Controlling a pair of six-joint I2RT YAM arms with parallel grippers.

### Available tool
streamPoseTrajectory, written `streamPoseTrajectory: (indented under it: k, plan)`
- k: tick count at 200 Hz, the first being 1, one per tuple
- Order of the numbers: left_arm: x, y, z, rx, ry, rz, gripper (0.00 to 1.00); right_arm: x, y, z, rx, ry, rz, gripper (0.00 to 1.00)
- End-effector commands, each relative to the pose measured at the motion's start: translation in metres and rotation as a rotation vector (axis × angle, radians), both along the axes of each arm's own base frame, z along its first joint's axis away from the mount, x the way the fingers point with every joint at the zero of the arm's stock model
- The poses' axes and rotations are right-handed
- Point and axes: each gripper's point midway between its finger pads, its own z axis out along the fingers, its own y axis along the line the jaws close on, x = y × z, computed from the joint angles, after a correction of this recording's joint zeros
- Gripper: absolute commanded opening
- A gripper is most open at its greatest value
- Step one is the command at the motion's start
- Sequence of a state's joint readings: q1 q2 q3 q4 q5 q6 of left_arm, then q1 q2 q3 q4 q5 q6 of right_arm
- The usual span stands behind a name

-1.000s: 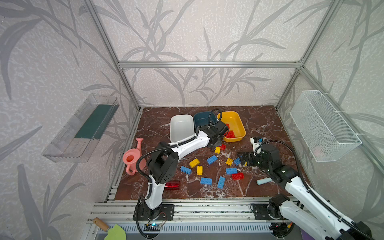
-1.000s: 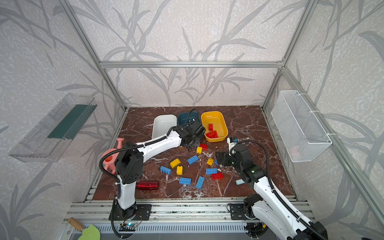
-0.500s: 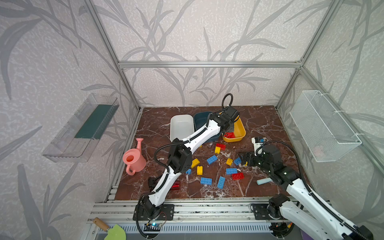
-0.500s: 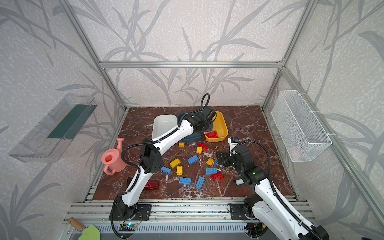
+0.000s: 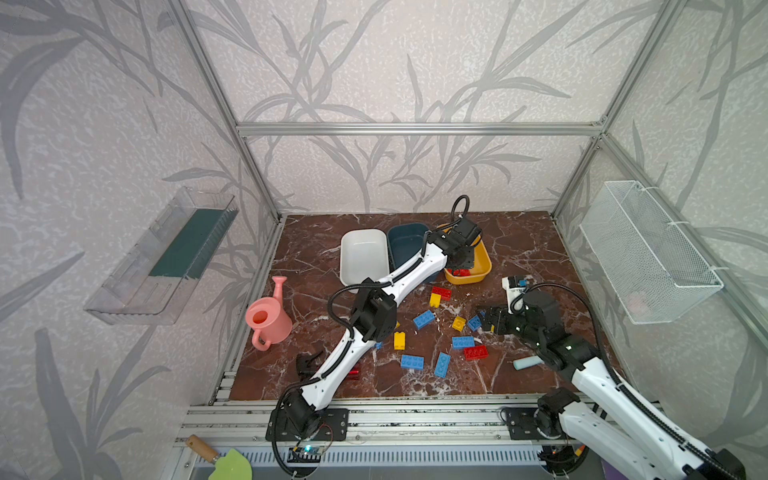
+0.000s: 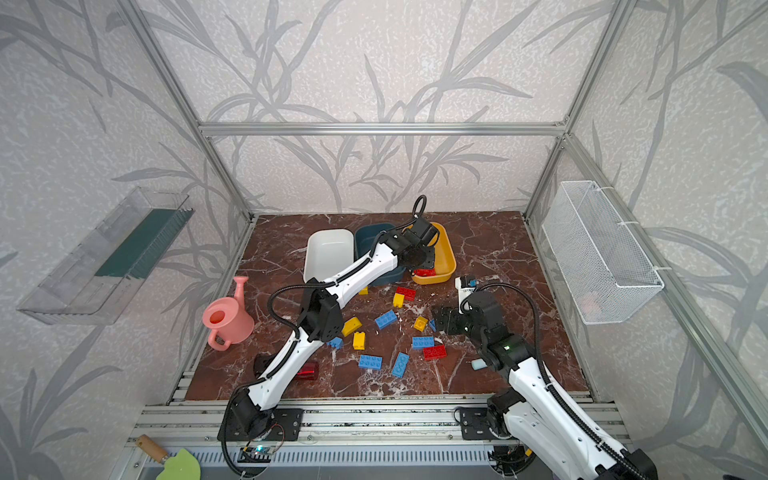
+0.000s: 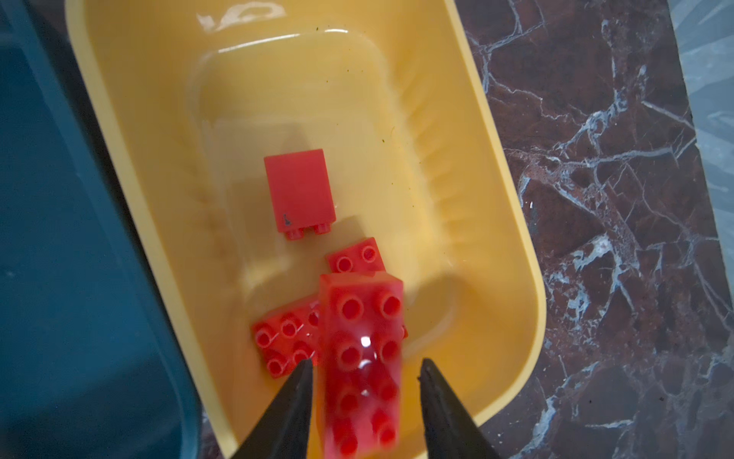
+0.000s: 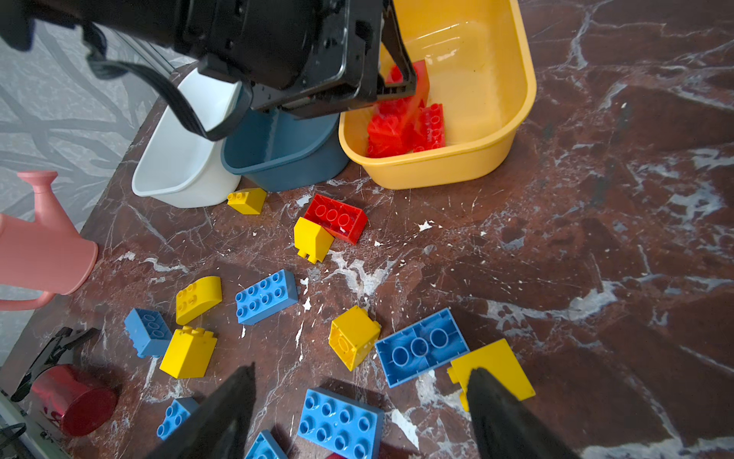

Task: Sort the legos into containers by color
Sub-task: 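Lift the red brick with the left gripper and release it into the yellow tub, then withdraw the left arm while the right gripper grasps a red brick by the tubs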

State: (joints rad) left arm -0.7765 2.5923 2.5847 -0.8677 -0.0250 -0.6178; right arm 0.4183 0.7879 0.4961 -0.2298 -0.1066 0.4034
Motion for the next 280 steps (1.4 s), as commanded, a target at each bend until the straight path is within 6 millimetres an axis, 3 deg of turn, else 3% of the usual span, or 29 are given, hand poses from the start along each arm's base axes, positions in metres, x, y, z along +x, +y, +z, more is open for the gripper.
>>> streamPoseTrajectory:
  k: [1,22,58,82,108,162,206,221,270,280]
  plan:
    - [0.003,0.000,0.030,-0.033,-0.042,-0.014,0.57,0.002,0.001,0.003,-0.032,-0.011,-0.010,0.86]
    - [-0.002,0.010,0.052,-0.030,-0.046,-0.001,0.64,0.000,0.002,0.005,-0.084,-0.020,-0.025,0.88]
    - [-0.024,0.039,0.097,-0.073,-0.104,0.051,0.68,-0.002,0.007,0.008,-0.132,-0.023,-0.075,0.88]
    - [-0.045,0.074,0.128,-0.104,-0.181,0.102,0.70,0.002,0.019,0.005,-0.157,0.003,-0.100,0.89]
    - [-0.076,0.116,0.138,-0.084,-0.215,0.141,0.71,0.009,0.037,-0.001,-0.164,0.042,-0.112,0.90]
    - [-0.146,0.200,0.111,-0.029,-0.211,0.207,0.76,0.036,0.069,-0.012,-0.160,0.068,-0.205,0.93]
    - [-0.193,0.264,0.094,0.061,-0.224,0.254,0.97,0.064,0.095,-0.027,-0.219,0.080,-0.257,0.96]
    - [-0.205,0.284,0.092,0.074,-0.241,0.283,0.99,0.073,0.098,-0.032,-0.244,0.083,-0.283,0.97]
    - [-0.233,0.319,0.086,0.076,-0.267,0.315,0.99,0.094,0.099,-0.050,-0.320,0.095,-0.363,0.98]
    - [-0.236,0.322,0.083,0.084,-0.259,0.314,0.99,0.096,0.097,-0.064,-0.351,0.115,-0.380,0.98]
